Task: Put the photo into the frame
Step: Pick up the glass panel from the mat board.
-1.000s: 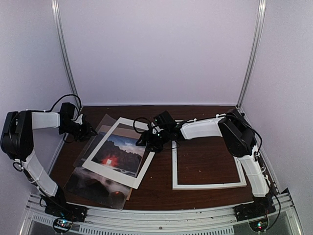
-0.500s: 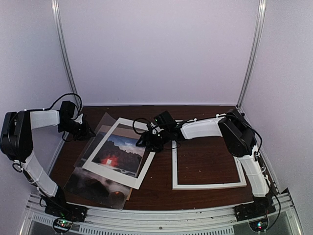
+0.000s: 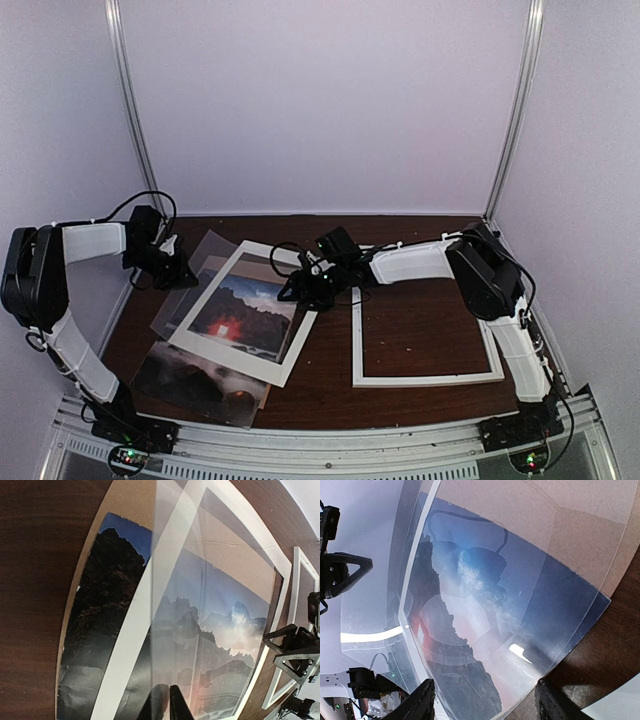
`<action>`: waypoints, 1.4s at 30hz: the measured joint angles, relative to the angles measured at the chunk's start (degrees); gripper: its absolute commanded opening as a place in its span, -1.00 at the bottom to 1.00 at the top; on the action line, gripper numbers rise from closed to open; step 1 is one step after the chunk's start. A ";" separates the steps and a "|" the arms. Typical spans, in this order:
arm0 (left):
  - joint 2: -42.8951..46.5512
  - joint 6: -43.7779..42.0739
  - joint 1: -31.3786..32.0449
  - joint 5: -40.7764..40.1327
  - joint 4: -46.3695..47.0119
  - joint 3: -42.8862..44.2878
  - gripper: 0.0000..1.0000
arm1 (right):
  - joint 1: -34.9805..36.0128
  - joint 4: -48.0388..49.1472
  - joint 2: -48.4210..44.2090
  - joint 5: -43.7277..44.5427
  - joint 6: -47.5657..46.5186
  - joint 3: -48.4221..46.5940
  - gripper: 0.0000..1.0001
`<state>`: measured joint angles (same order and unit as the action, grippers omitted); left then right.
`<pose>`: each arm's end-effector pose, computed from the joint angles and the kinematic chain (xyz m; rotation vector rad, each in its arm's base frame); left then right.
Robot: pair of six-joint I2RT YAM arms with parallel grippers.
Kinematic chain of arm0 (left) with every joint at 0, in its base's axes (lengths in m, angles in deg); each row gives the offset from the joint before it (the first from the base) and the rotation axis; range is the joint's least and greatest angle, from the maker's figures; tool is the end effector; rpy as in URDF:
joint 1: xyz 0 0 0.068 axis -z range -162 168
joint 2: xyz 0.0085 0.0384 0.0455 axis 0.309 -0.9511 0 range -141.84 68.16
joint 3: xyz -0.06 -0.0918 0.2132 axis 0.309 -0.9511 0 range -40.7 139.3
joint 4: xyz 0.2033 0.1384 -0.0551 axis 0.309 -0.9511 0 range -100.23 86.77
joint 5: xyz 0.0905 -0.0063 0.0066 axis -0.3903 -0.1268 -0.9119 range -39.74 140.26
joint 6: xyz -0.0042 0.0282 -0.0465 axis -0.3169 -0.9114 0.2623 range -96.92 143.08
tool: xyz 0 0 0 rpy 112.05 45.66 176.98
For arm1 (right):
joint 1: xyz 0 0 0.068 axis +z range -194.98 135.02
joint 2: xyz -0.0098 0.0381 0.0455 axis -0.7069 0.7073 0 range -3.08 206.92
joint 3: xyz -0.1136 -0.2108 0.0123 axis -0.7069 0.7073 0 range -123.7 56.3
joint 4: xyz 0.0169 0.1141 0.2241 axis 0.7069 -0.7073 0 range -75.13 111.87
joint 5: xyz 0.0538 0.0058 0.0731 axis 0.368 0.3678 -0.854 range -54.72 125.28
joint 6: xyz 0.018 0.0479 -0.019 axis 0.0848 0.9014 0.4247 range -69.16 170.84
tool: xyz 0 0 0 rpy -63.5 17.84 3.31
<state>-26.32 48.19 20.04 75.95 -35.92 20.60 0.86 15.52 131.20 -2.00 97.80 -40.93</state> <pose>0.3104 -0.0270 0.1665 -0.4175 2.7149 -0.7460 0.3178 0.3590 0.1134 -0.3600 2.6607 1.4467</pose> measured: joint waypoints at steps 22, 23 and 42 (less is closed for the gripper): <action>1.36 -0.55 0.00 -1.03 -3.06 2.16 -0.68 | 0.00 -0.35 0.02 -0.33 -1.64 -0.02 0.35; 1.44 -0.55 0.00 -1.05 -3.17 2.16 -0.70 | 0.00 -0.35 0.02 -0.33 -1.64 -0.02 0.35; 7.32 -0.09 -0.02 1.81 -3.45 2.14 -1.00 | -0.55 -0.46 -0.07 -1.66 -2.64 -0.02 0.49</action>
<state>-19.00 48.10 20.02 77.76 -39.37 22.74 0.31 15.06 131.13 -3.66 95.15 -40.95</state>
